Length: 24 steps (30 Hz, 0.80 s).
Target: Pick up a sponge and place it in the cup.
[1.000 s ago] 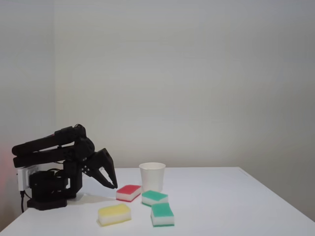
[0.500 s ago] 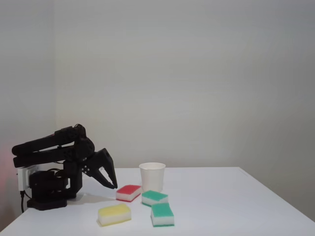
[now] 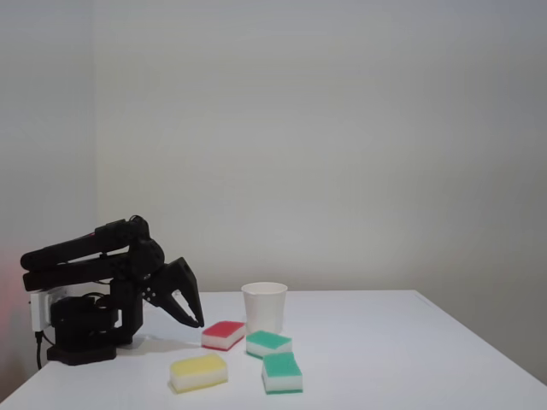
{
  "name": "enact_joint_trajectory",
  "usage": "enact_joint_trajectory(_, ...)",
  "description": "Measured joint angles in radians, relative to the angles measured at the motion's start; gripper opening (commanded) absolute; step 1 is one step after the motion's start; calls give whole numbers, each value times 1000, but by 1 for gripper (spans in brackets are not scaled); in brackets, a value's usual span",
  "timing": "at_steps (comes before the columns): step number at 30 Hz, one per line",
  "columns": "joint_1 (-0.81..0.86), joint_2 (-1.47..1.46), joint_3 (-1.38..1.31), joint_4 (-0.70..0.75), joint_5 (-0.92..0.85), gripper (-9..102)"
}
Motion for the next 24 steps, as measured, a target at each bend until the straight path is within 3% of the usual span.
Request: enact_joint_trajectory(24, 46, 17, -2, 9, -17, 0)
